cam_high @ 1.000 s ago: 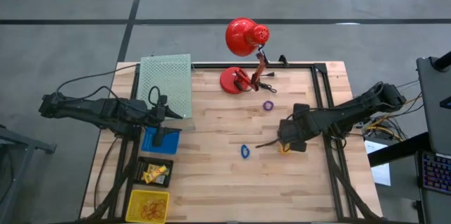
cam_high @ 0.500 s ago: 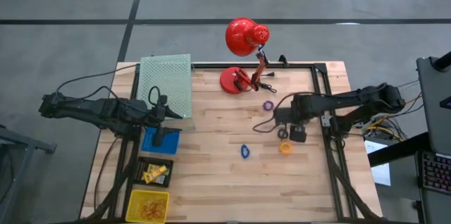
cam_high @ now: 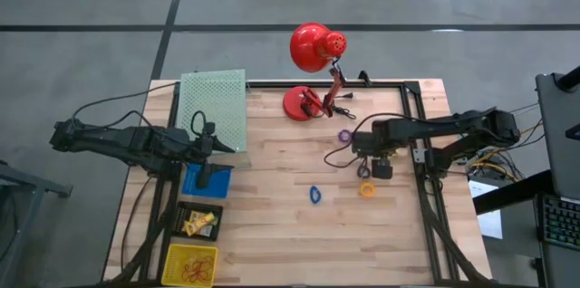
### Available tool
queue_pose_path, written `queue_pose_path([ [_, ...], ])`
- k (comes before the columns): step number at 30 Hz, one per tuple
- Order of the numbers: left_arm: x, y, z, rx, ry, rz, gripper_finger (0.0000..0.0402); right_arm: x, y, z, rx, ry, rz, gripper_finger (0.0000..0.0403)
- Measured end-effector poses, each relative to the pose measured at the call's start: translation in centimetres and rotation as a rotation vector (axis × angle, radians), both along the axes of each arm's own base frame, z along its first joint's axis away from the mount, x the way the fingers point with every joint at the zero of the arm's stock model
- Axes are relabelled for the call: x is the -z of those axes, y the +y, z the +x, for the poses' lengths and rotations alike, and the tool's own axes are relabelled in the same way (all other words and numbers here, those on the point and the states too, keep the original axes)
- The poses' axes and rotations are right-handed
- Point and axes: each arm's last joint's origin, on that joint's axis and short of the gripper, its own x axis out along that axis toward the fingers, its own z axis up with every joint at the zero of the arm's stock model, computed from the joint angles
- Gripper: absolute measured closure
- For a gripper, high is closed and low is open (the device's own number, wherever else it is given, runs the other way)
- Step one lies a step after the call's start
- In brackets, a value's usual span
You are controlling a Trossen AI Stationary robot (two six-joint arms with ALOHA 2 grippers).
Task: Pick & Place Office Desk Supplies
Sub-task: Put the crayons box into the black bin
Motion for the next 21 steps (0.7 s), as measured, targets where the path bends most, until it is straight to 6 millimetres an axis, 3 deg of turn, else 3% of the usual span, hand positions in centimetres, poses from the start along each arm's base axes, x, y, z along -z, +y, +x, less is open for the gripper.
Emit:
queue_pose_path([
  [3, 0.0, 0.0, 0.0, 0.0, 0.0, 0.0, 0.0172, 0.8, 0.0, -0.4, -0.003, 0.013, 0.002, 0.0152],
  [14, 0.0, 0.0, 0.0, 0.0, 0.0, 0.0, 0.0172, 0.9, 0.1, -0.1, 0.012, -0.021, 0.021, 0.015],
  [21, 0.0, 0.0, 0.0, 0.0, 0.0, 0.0, 0.0172, -1.0, 0.3, 0.6, 0.078, -0.049, 0.064, 0.0145],
])
